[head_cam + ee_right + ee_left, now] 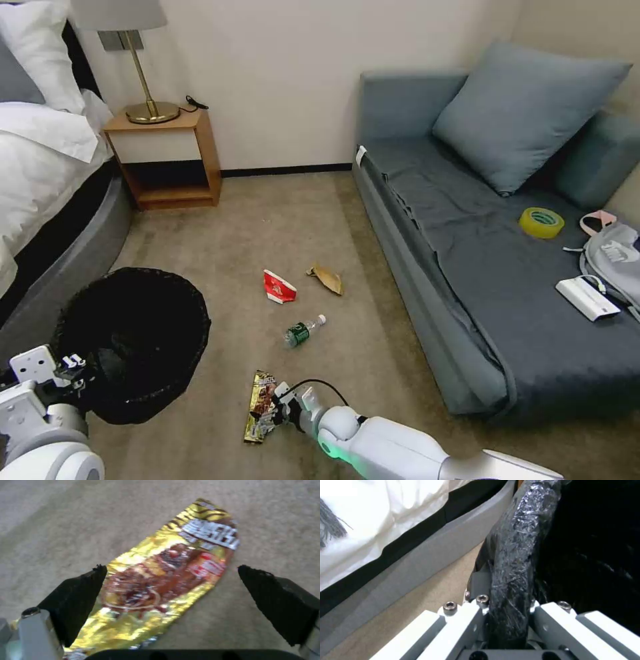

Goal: Pick up the trash bin, then pick up the garbage on the floor and place it into the trash bin.

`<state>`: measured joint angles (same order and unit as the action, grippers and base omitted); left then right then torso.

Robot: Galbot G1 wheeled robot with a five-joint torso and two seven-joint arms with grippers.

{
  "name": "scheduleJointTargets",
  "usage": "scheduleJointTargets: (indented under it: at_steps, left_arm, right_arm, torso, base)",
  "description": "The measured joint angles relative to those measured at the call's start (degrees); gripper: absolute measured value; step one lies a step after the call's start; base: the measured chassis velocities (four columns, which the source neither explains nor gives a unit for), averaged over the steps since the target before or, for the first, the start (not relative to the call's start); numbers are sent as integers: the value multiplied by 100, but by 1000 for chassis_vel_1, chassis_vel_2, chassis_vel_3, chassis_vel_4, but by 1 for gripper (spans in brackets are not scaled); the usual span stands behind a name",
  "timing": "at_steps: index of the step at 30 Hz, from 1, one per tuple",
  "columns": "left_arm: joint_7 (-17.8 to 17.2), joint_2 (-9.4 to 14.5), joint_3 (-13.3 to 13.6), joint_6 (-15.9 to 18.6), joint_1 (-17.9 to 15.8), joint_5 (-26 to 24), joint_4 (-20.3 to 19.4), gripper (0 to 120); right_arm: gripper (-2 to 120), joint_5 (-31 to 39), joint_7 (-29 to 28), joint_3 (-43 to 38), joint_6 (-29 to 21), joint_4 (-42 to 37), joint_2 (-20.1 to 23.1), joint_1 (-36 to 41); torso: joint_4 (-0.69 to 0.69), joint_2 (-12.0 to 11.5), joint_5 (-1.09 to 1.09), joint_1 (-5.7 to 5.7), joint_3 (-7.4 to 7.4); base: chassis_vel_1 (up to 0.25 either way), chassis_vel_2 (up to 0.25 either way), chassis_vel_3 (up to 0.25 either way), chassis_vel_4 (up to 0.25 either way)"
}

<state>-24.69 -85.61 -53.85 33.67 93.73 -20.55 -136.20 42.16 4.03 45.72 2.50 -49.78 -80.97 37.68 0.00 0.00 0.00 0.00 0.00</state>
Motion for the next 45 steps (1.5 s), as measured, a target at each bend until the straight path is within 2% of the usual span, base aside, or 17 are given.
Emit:
scheduleJointTargets:
  at_steps: [12,25,28,31,34,35,38,39,41,45]
  left_arm:
    - [7,-1,20,0,2,10,-13,2]
    - [10,-14,15,-39,5,35,30,2]
    - [10,-13,11,-48,0,39,51,2]
    - [12,-13,7,-63,-8,44,76,2]
    - [12,-13,1,-64,-13,44,86,2]
    - [12,-13,-3,-65,-18,44,90,2]
    - [12,-12,-6,-67,-30,44,104,2]
    - [12,-12,-6,-67,-33,44,106,2]
    - [12,-12,-6,-67,-38,45,110,2]
    - [12,-15,-2,-68,-64,49,126,2]
  right_arm:
    - [100,-186,217,-20,129,591,-251,-66]
    - [100,-281,227,31,227,639,-325,8]
    - [96,-284,223,48,244,587,-315,25]
    - [82,-289,221,58,268,543,-315,44]
    - [79,-293,220,60,280,543,-317,51]
    - [69,-297,219,61,291,543,-317,55]
    - [62,-304,221,74,311,540,-313,58]
    - [54,-305,221,75,315,540,-310,57]
    - [51,-305,221,76,318,540,-306,57]
    - [32,-308,221,74,336,540,-288,51]
  torso:
    - [0,0,0,0,0]
    - [-1,0,0,0,0]
    - [-1,0,0,0,0]
    - [0,0,0,0,0]
    - [0,0,0,0,0]
    - [-1,0,0,0,0]
    - [0,0,1,0,0]
    - [0,0,1,0,0]
    - [0,0,0,0,0]
    - [0,0,1,0,0]
  base:
    - [0,0,0,0]
    - [0,0,0,0]
    - [0,0,0,0]
    - [0,0,0,0]
    - [0,0,0,0]
    - [0,0,0,0]
    - [0,0,0,0]
    - [0,0,0,0]
    - [0,0,0,0]
    - [0,0,0,0]
